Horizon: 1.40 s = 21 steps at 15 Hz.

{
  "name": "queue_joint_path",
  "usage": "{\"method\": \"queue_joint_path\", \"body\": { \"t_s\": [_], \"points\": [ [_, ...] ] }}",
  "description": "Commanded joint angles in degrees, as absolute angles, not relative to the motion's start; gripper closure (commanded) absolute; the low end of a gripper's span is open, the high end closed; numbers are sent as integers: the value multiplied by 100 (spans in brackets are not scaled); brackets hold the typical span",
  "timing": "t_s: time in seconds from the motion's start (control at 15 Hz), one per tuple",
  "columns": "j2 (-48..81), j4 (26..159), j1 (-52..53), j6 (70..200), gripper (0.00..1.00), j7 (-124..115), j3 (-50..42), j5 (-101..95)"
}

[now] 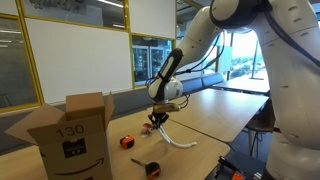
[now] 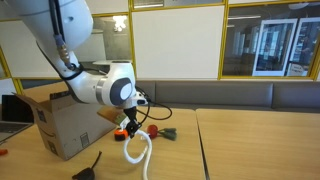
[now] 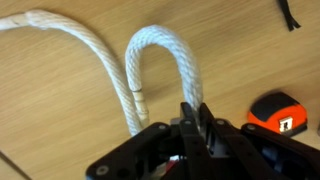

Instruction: Pick the object on the table and put them in the carton box

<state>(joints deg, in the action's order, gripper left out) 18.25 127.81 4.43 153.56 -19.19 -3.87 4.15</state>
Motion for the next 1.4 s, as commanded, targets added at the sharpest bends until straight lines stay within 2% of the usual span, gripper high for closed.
{"method": "queue_joint_path", "body": {
  "t_s": [0.0, 0.27, 0.67, 1.0, 1.33],
  "points": [
    [711, 12988, 1017, 14944, 96, -3100, -922, -901],
    [-163, 12530, 907, 13714, 96, -4084, -575, -2273],
    [-1073, 11504, 825, 11504, 97, -3569, 418, -1819],
    [-871, 9961, 1004, 10422, 96, -3292, 1218, -1422],
    [-45, 8457, 1248, 10074, 96, -3274, 1824, -1509]
  ]
}}
